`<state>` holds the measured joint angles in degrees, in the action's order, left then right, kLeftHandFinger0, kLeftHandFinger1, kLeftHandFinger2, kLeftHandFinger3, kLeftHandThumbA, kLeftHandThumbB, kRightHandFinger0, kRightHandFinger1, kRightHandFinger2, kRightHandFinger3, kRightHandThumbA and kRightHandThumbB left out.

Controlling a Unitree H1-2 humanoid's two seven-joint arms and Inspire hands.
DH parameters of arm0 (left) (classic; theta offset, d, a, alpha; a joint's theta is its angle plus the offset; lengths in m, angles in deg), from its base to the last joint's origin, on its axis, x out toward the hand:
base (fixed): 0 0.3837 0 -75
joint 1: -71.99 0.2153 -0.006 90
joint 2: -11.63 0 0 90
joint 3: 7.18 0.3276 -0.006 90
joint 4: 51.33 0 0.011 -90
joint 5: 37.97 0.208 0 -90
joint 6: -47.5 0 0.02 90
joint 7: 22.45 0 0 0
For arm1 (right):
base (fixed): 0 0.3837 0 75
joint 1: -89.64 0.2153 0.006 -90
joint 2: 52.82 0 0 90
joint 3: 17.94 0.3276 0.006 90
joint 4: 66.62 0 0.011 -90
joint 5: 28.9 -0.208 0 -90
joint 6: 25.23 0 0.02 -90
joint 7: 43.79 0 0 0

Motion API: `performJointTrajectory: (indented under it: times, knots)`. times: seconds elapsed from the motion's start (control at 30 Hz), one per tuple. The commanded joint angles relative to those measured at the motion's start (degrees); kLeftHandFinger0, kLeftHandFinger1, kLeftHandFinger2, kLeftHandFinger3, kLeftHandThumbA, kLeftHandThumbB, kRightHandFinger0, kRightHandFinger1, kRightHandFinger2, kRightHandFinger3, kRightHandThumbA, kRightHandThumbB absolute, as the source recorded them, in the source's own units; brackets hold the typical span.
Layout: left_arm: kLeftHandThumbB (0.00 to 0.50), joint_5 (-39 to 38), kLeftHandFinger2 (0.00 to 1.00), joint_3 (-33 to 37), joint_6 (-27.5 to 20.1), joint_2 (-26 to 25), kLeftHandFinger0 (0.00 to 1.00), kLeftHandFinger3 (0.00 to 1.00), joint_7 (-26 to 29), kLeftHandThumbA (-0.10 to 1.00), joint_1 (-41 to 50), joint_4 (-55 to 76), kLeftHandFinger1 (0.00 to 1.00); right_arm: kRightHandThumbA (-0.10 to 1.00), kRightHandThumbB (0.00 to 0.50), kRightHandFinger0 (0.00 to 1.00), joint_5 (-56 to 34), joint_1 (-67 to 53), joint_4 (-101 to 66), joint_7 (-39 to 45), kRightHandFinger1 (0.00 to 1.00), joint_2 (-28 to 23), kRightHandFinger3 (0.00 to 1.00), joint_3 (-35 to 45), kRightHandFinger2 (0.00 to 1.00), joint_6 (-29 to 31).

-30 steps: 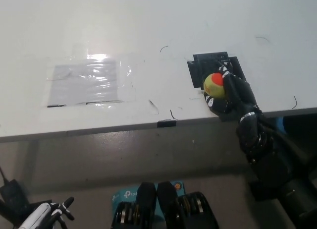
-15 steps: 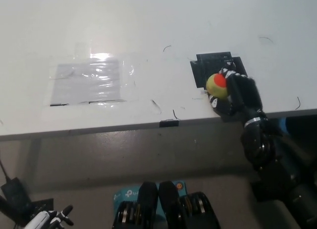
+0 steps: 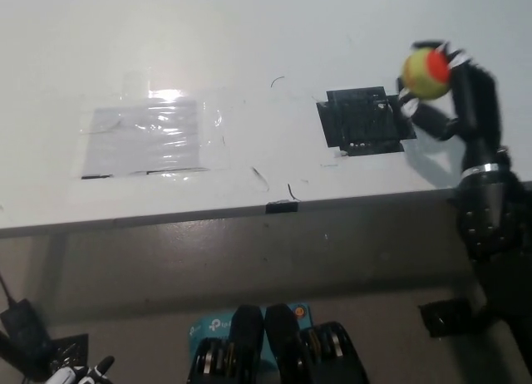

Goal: The robot uses right hand to squeeze a small tennis ball placed on the black area of the table

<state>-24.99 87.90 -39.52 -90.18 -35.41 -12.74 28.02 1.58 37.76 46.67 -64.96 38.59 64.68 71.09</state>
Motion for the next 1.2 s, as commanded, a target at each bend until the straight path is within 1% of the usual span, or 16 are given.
performJointTrajectory:
  times: [0.0,0.03,0.07,0.13,0.17,0.23,0.3,0.33,0.47,0.57,0.7,0.8,0.93,1.03,1.1,1.17]
  knots:
    - [0.459,-0.42,0.45,-1.17,-0.97,-0.54,0.26,0.49,0.76,1.00,0.57,2.25,0.24,-0.10,0.267,0.00,-4.49,-0.84,-6.59,0.54,0.00,-0.02,0.16,3.70,0.18,0.97]
    - [0.476,-0.14,0.45,-1.11,-0.39,-0.61,0.27,0.50,0.65,1.00,0.52,2.33,0.24,-0.10,0.273,0.00,-5.40,-1.65,-7.63,0.93,0.00,0.32,0.15,4.28,0.14,1.23]
    - [0.472,-0.11,0.44,-1.13,-0.72,-0.65,0.26,0.50,0.69,1.00,0.57,2.25,0.24,-0.10,0.264,0.00,-5.65,-2.30,-8.41,0.85,0.00,0.90,0.11,4.79,0.08,0.94]
    - [0.476,-0.23,0.44,-1.23,-0.69,-0.55,0.25,0.49,0.59,1.00,0.54,2.19,0.23,-0.10,0.241,0.00,-4.54,-4.01,-10.84,0.77,0.00,1.69,0.08,4.87,0.03,-0.03]
    - [0.444,-0.02,0.44,-1.09,-1.79,-0.60,0.24,0.49,0.79,1.00,0.70,2.15,0.22,-0.10,0.251,0.00,-3.89,-5.37,-12.25,0.16,0.00,2.49,0.06,4.70,0.02,0.02]
    - [0.460,0.16,0.45,-0.99,-2.06,-0.80,0.25,0.50,0.65,1.00,0.26,1.91,0.23,-0.10,0.250,0.00,-3.84,-6.13,-13.09,-0.29,0.00,3.12,0.05,4.97,0.04,0.55]
    - [0.460,0.17,0.47,-0.82,-2.04,-0.80,0.26,0.51,0.42,1.00,0.31,1.86,0.24,-0.10,0.255,0.00,-4.39,-8.80,-14.90,-1.64,0.00,4.89,0.02,4.84,0.11,3.30]
    - [0.475,0.13,0.46,-0.87,-2.03,-0.75,0.26,0.51,0.44,1.00,0.27,1.73,0.24,-0.10,0.254,0.00,-5.38,-9.66,-15.19,-1.71,0.00,5.67,0.02,4.88,0.14,4.73]
    - [0.483,0.06,0.46,-0.90,-2.37,-0.75,0.27,0.54,0.45,1.00,0.37,1.79,0.24,-0.10,0.213,0.00,-4.74,-12.42,-17.80,-1.91,0.00,7.92,0.05,4.92,0.22,4.03]
    - [0.479,0.01,0.47,-0.97,-1.78,-0.44,0.27,0.58,0.55,1.00,0.65,2.04,0.24,-0.10,0.204,0.00,-4.00,-14.49,-19.74,-3.05,0.00,9.33,0.04,4.74,0.21,6.38]
    - [0.472,-0.24,0.47,-0.93,-2.52,-0.59,0.27,0.55,0.34,1.00,0.58,1.67,0.24,-0.10,0.196,0.00,-3.41,-15.14,-20.49,-3.59,0.00,10.19,0.01,4.79,0.18,7.60]
    - [0.481,-0.64,0.46,-1.10,-2.54,-0.56,0.26,0.53,0.19,1.00,0.61,1.72,0.25,-0.10,0.222,0.00,-4.06,-14.96,-19.82,-4.70,0.00,10.69,0.01,5.26,0.17,9.53]
    - [0.485,-0.02,0.47,-0.93,-1.46,-0.65,0.28,0.56,0.17,1.00,0.80,2.56,0.25,-0.10,0.225,0.00,-4.15,-15.04,-20.50,-4.40,0.00,11.04,0.00,5.67,0.15,8.61]
    - [0.480,-0.23,0.46,-0.99,-2.17,-0.63,0.25,0.54,0.24,1.00,0.77,2.07,0.22,-0.10,0.216,0.00,-4.02,-15.25,-20.74,-4.47,0.00,11.20,0.00,5.97,0.15,8.50]
    - [0.491,0.05,0.46,-0.86,-2.33,-0.70,0.26,0.55,0.35,1.00,0.72,1.81,0.23,-0.10,0.229,0.00,-3.96,-15.26,-20.38,-4.73,0.00,11.11,0.00,6.18,0.14,8.96]
    - [0.482,-0.20,0.45,-0.95,-2.60,-0.61,0.25,0.54,0.35,1.00,0.74,1.74,0.22,-0.10,0.235,0.00,-3.75,-15.39,-20.52,-4.61,0.00,11.16,0.00,6.31,0.12,8.30]
